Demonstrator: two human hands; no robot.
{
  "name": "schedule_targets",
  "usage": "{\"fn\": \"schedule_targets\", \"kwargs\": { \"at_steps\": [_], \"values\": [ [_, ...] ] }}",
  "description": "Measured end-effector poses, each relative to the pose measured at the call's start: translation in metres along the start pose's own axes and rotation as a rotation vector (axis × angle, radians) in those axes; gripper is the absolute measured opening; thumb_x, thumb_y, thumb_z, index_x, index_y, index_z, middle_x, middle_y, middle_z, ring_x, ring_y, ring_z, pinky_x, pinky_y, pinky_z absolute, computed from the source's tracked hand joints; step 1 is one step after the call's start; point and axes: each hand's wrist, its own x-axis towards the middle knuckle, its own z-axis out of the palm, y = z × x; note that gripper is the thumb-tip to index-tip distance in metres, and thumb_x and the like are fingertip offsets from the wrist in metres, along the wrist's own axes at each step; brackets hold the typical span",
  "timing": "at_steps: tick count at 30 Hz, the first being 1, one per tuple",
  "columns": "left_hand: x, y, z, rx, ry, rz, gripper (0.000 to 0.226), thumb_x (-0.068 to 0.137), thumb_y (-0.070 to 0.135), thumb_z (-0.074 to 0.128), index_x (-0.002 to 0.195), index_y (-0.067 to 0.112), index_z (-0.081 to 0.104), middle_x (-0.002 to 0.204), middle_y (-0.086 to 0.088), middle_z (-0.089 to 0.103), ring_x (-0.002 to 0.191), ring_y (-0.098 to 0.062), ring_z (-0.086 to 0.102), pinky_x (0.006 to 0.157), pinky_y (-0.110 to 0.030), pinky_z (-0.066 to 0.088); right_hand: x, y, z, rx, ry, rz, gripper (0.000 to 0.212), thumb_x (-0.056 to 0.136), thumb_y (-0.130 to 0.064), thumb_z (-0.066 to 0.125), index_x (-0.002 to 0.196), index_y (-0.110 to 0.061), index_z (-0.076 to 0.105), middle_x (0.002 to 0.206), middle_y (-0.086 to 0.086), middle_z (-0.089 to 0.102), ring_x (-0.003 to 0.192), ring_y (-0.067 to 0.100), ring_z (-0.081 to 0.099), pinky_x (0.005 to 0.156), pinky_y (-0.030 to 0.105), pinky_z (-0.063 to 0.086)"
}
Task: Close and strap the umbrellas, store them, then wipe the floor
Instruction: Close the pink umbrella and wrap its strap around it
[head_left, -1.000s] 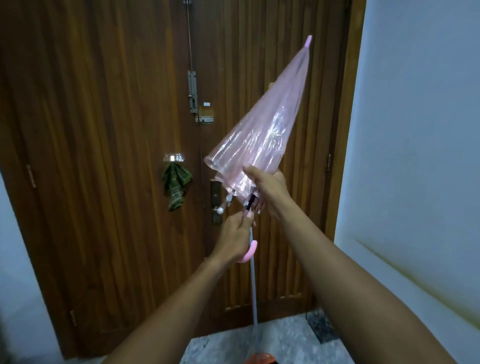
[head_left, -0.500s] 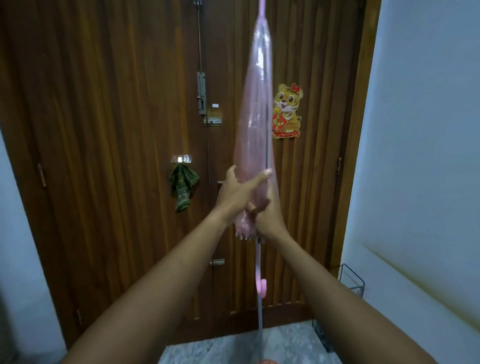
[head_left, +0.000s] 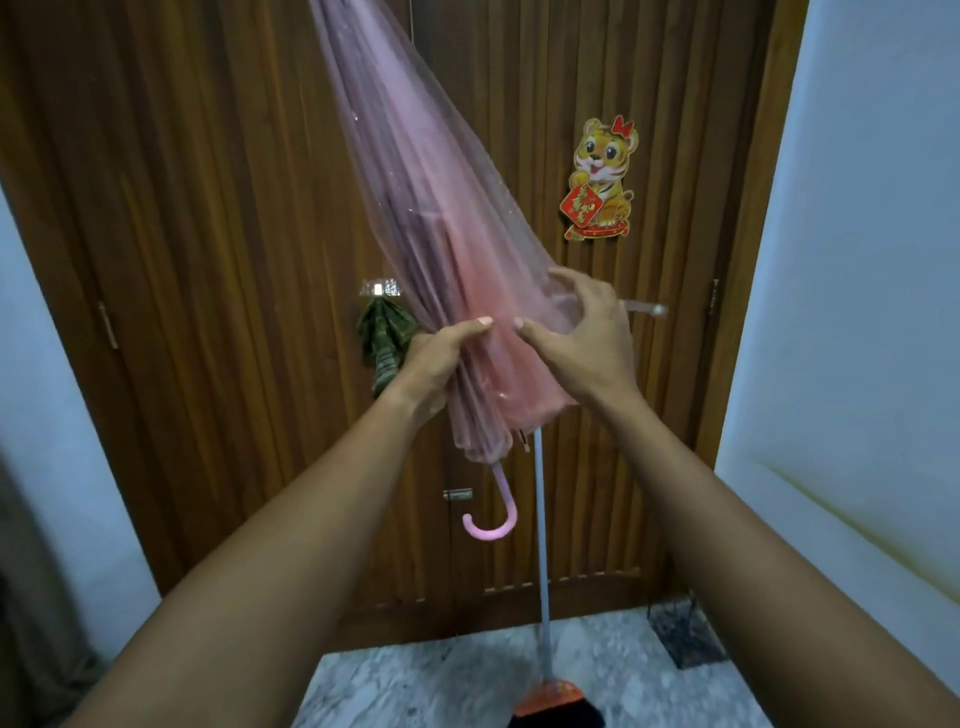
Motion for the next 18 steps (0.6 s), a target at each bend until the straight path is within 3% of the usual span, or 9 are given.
{"fn": "schedule_targets", "kwargs": {
  "at_steps": [2,4,8,10,11,14,16,18],
  "values": [
    [-0.001,0.001,0.004,-0.034,-0.093,-0.030,0.041,0.079,0.018,0.076,0.115,0.000,0.070,0.111,-0.019,0.073,0.103,-0.034,0.071,0.091,-0.045,0.058,0.004,0.002,0.011,0.022,-0.185,0.081,0.101,0.066,-0.064,0.080,0.151,-0.032,0.035,0.151,0.000,0.041,0.137,0.018,0.041,0.112,0.039,0.038],
    [-0.005,0.004,0.009,-0.062,-0.174,-0.063,0.031,0.085,0.016,0.067,0.113,0.002,0.071,0.105,-0.018,0.075,0.095,-0.033,0.072,0.087,-0.044,0.059,0.000,0.007,0.023,0.191,-0.321,0.129,0.115,0.059,-0.066,0.083,0.154,-0.029,0.029,0.151,-0.001,0.043,0.137,0.018,0.045,0.113,0.044,0.042],
    [-0.008,0.005,0.003,-0.085,-0.256,-0.018,0.025,0.085,0.021,0.065,0.108,0.012,0.071,0.098,-0.011,0.076,0.094,-0.028,0.072,0.084,-0.041,0.060,-0.014,0.012,0.038,0.354,-0.301,0.149,0.085,0.064,-0.056,0.083,0.137,-0.025,0.051,0.124,-0.008,0.062,0.113,0.013,0.063,0.093,0.043,0.058],
    [-0.006,0.000,-0.002,-0.135,-0.295,0.025,0.034,0.089,0.028,0.068,0.119,0.013,0.067,0.112,-0.011,0.074,0.107,-0.027,0.070,0.096,-0.044,0.055,-0.022,0.009,0.043,0.201,-0.217,0.069,0.067,0.074,-0.051,0.079,0.130,-0.025,0.052,0.114,-0.008,0.063,0.104,0.014,0.065,0.084,0.041,0.061],
    [-0.005,-0.003,-0.001,-0.155,-0.278,0.040,0.051,0.083,0.036,0.074,0.126,0.011,0.064,0.119,-0.013,0.072,0.113,-0.028,0.068,0.101,-0.045,0.052,-0.027,0.006,0.046,0.095,-0.183,0.023,0.058,0.080,-0.048,0.075,0.127,-0.025,0.051,0.110,-0.007,0.062,0.099,0.015,0.065,0.080,0.040,0.061],
    [-0.005,-0.011,0.007,-0.182,-0.102,0.070,0.097,0.046,0.054,0.093,0.123,0.003,0.064,0.115,-0.013,0.074,0.110,-0.027,0.070,0.101,-0.042,0.052,-0.041,-0.006,0.053,-0.200,-0.092,-0.122,0.040,0.090,-0.031,0.065,0.124,-0.017,0.052,0.102,0.001,0.060,0.090,0.019,0.059,0.076,0.040,0.056],
    [-0.006,-0.015,0.011,-0.180,-0.081,0.068,0.104,0.040,0.056,0.095,0.120,-0.003,0.064,0.108,-0.012,0.075,0.106,-0.025,0.071,0.102,-0.042,0.052,-0.050,-0.013,0.058,-0.384,-0.025,-0.189,0.032,0.093,-0.021,0.059,0.124,-0.013,0.055,0.098,0.003,0.056,0.087,0.019,0.052,0.076,0.040,0.052],
    [-0.008,-0.017,0.011,-0.218,-0.142,0.036,0.100,0.048,0.052,0.094,0.121,-0.008,0.061,0.098,-0.010,0.073,0.098,-0.025,0.069,0.103,-0.044,0.051,-0.055,-0.017,0.061,-0.543,0.024,-0.211,0.033,0.097,-0.021,0.054,0.128,-0.012,0.054,0.100,0.004,0.054,0.088,0.020,0.051,0.073,0.040,0.050]
  ]
}}
